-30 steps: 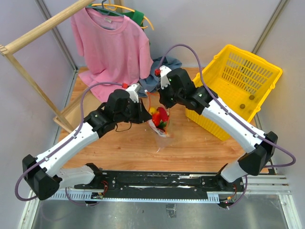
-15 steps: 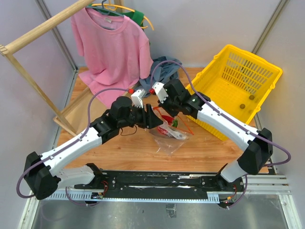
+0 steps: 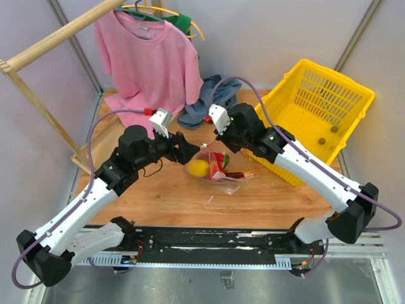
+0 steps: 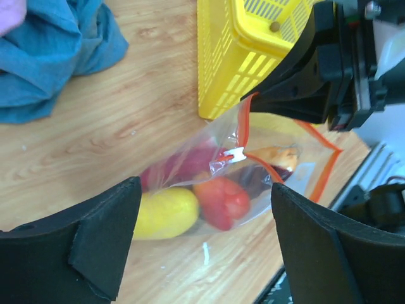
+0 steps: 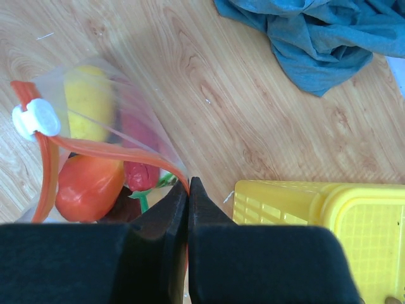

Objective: Place the food in the zip-top bag and seal the zipper
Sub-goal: Zip the zipper food storage bag at the center of the board.

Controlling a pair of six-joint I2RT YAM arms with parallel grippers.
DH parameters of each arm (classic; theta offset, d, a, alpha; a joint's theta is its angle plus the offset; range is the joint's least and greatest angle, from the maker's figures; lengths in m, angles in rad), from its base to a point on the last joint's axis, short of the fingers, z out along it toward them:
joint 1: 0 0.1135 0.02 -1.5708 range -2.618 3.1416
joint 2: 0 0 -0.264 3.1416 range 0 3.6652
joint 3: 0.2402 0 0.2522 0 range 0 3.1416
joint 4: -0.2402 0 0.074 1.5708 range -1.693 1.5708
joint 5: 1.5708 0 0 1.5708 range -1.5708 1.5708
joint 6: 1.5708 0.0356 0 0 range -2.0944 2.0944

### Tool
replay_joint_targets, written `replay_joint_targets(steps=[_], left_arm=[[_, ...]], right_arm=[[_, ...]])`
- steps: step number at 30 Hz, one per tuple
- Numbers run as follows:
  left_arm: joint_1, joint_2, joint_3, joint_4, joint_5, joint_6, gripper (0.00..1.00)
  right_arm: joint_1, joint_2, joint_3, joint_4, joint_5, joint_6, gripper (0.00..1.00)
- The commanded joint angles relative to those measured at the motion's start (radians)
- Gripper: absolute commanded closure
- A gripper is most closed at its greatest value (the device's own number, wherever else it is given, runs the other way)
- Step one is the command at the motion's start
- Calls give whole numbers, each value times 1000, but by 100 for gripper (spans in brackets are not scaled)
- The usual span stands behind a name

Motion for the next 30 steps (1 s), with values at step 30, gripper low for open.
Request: replay_joint_targets(steps=[30], left_arm=[[175, 302, -93, 393, 724, 823, 28]], right_arm=[[5, -96, -99, 134, -191, -50, 99]])
